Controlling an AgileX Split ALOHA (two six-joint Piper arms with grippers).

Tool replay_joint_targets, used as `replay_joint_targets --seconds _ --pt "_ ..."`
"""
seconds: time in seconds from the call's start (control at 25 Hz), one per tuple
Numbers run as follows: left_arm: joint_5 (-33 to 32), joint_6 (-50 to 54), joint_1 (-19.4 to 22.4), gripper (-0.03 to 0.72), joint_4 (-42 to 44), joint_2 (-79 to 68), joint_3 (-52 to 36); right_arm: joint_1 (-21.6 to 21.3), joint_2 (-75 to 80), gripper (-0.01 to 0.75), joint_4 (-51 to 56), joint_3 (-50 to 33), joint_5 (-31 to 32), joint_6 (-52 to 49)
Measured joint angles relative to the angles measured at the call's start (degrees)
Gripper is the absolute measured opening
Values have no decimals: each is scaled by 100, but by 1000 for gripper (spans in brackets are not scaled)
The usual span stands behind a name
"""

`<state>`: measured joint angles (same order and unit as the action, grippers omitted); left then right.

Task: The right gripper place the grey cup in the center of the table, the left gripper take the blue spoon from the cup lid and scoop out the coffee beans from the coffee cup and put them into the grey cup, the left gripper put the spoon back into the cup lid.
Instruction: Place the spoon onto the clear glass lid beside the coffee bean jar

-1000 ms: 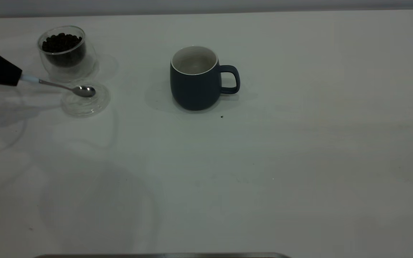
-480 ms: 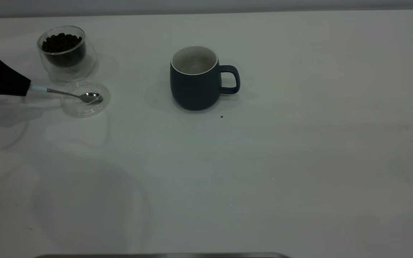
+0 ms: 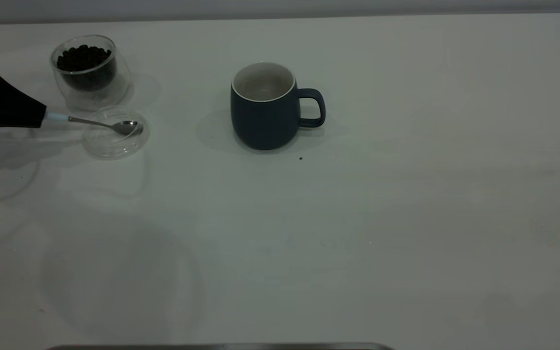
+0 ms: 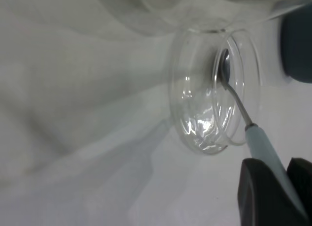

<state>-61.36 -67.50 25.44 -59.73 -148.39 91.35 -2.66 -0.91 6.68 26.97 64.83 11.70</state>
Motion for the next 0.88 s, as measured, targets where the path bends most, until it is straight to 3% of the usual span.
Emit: replay_joint_targets --seconds 0.52,0.88 --pt "144 559 0 475 0 0 0 0 0 358 0 0 0 0" --pt "220 631 0 515 6 0 0 0 0 358 0 0 0 0"
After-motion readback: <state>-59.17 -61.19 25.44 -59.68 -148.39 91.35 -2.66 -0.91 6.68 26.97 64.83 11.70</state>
